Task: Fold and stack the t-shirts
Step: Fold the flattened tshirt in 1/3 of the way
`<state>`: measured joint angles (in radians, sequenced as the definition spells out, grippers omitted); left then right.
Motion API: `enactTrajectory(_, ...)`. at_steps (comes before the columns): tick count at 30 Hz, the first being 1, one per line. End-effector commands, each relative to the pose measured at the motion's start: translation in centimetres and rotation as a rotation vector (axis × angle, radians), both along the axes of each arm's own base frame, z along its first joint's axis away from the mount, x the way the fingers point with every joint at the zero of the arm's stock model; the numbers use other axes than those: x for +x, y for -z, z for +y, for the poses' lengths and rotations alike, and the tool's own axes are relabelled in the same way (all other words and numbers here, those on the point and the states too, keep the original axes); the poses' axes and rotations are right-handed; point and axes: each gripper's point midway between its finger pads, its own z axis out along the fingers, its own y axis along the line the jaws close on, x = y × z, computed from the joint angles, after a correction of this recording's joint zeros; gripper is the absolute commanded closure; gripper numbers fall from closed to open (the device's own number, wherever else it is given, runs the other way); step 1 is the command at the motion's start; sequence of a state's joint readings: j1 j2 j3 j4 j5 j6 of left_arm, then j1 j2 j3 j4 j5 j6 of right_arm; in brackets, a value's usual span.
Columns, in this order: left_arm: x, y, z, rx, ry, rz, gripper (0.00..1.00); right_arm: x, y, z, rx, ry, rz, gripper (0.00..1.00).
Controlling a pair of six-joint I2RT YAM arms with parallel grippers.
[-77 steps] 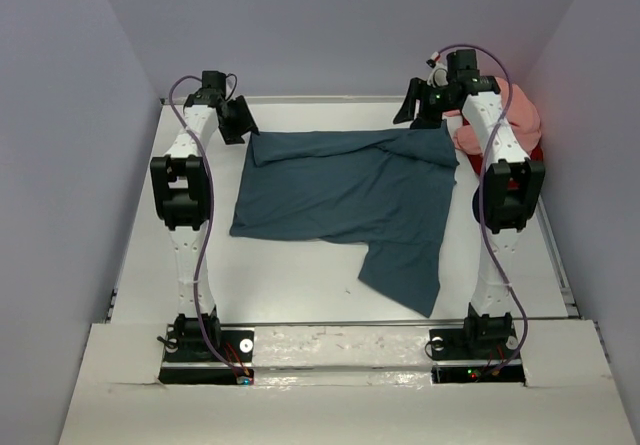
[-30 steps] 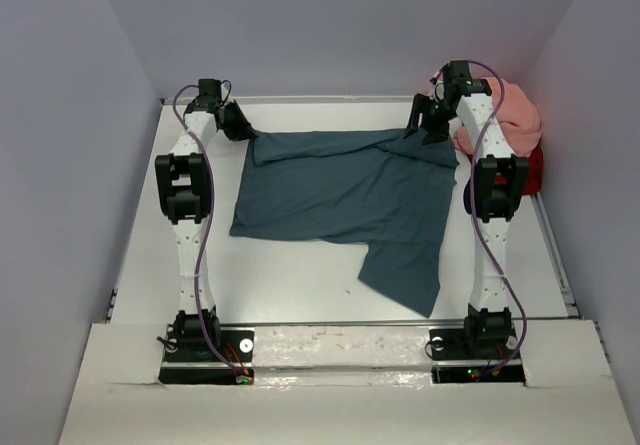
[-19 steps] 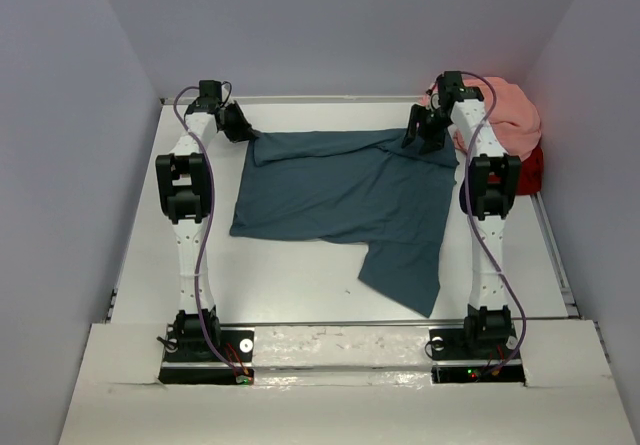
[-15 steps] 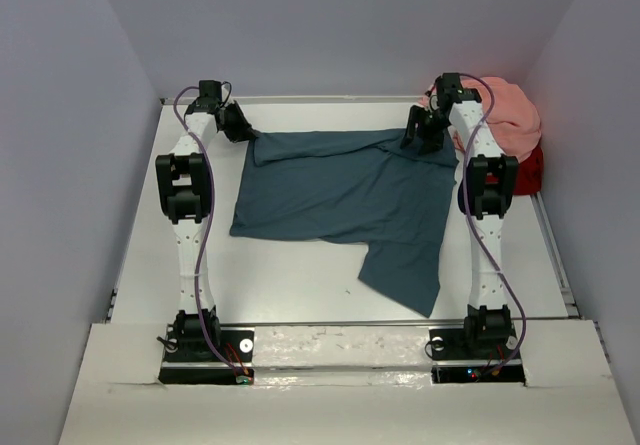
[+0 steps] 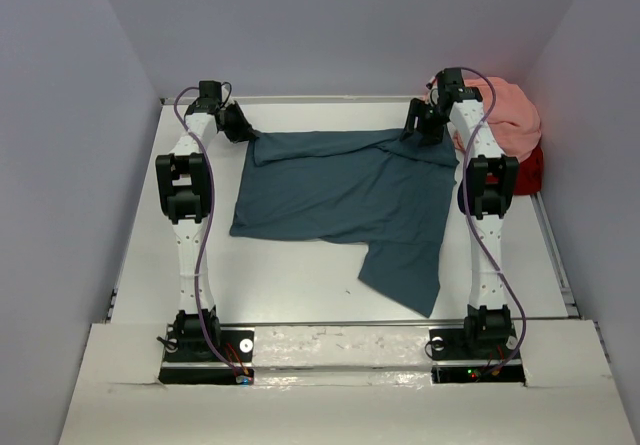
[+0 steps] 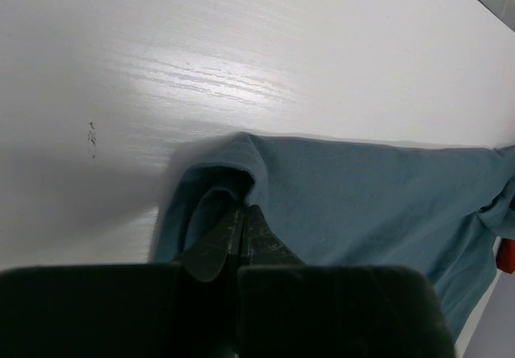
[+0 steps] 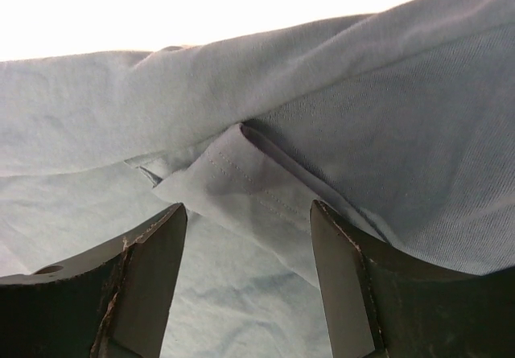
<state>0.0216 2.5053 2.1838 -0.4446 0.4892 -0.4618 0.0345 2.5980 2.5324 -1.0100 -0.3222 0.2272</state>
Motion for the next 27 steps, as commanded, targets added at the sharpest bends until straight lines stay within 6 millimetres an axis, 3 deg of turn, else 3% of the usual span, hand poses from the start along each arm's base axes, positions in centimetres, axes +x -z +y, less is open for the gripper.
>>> enactTrajectory(1, 0.0, -2.1, -0.3, -0.027, 0.017, -0.038, 0.95, 2.0, -3.6, 0.8, 0.008, -0.041, -0.141, 0.32)
enactTrajectory(10, -0.2, -2.2, -0.2, -0.022, 0.020, -0.037, 0.95, 3.9, -3.4, 1.1, 0.015, -0.070, -0.215, 0.35)
enactTrajectory(22, -0.3, -1.9, -0.3, -0.022, 0.023, -0.030, 0.95, 4.1, -0.7, 1.3, 0.020, -0.091, -0.196, 0.39)
enactTrajectory(27, -0.3, -1.8, -0.1, -0.022, 0.020, -0.029, 0.95, 4.2, 0.0, 1.4, 0.028, -0.092, -0.191, 0.53)
